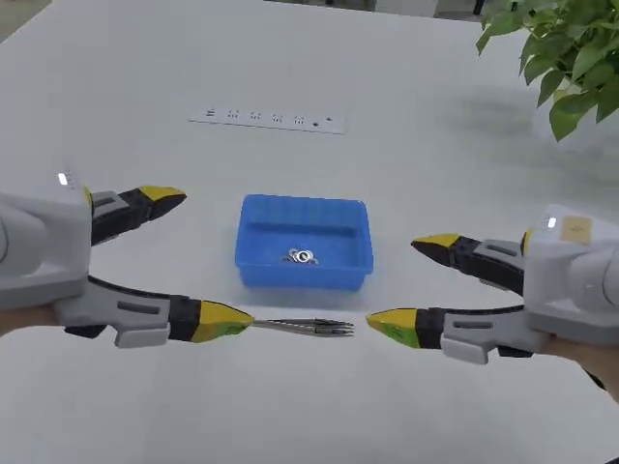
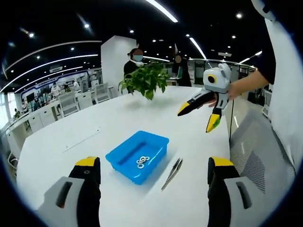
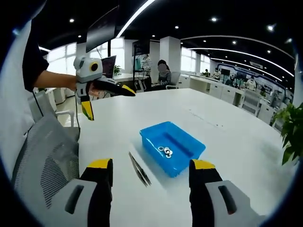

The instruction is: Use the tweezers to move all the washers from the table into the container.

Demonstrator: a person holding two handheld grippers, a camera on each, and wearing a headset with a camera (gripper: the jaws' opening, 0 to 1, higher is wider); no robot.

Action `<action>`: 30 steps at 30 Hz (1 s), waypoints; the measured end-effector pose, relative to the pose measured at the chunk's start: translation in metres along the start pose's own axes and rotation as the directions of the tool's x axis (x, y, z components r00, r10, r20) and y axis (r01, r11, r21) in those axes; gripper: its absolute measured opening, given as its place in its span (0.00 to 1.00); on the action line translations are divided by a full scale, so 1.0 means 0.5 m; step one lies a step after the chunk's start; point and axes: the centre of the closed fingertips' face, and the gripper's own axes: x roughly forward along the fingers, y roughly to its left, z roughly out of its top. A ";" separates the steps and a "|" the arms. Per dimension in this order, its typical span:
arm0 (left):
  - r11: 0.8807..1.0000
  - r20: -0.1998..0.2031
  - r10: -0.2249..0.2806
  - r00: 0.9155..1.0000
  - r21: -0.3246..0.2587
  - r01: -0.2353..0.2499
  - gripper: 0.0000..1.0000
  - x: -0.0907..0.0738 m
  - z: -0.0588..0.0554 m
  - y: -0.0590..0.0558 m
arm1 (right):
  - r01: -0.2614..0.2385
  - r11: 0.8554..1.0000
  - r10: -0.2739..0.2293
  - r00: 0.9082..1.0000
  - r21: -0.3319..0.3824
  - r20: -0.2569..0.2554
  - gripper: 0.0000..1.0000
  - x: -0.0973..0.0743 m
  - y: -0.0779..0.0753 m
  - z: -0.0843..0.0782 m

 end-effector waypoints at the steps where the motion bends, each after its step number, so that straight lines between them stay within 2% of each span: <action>1: 1.000 0.001 0.000 1.000 0.003 0.000 0.99 0.000 0.002 -0.002 | 0.000 1.000 0.000 1.000 -0.004 0.000 0.67 -0.001 0.001 0.001; 6: 1.000 0.011 -0.018 1.000 0.000 0.018 0.99 0.003 0.012 -0.018 | 0.000 1.000 0.000 1.000 -0.025 0.010 0.73 -0.003 0.008 0.010; 11: 1.000 0.020 -0.030 0.999 0.004 0.030 1.00 0.004 0.022 -0.033 | -0.016 0.997 0.015 1.000 -0.079 -0.010 0.80 0.002 0.026 0.012; 14: 0.999 0.023 -0.032 0.999 0.007 0.031 1.00 0.002 0.025 -0.036 | -0.026 0.994 0.025 1.000 -0.101 -0.016 0.80 0.005 0.035 0.012; 19: 1.000 0.034 -0.007 0.999 0.004 0.007 1.00 -0.004 0.028 -0.029 | -0.032 0.992 0.030 0.999 -0.121 -0.018 0.82 0.003 0.042 0.017; 22: 1.000 0.052 -0.009 0.999 -0.006 0.009 1.00 -0.007 0.037 -0.035 | -0.021 0.992 0.019 1.000 -0.126 -0.015 0.85 -0.002 0.039 0.022; 26: 1.000 0.052 -0.021 0.998 -0.002 0.021 1.00 -0.005 0.038 -0.050 | -0.003 0.992 0.001 1.000 -0.127 -0.015 0.89 -0.007 0.034 0.026; 29: 1.000 0.050 -0.018 0.999 -0.024 0.020 1.00 -0.002 0.031 -0.059 | 0.048 0.992 -0.049 0.999 -0.115 -0.006 1.00 -0.009 0.021 0.031; 30: 0.999 0.050 -0.017 0.999 -0.029 0.018 1.00 -0.001 0.029 -0.062 | 0.053 0.992 -0.054 0.999 -0.115 -0.003 0.99 -0.010 0.020 0.032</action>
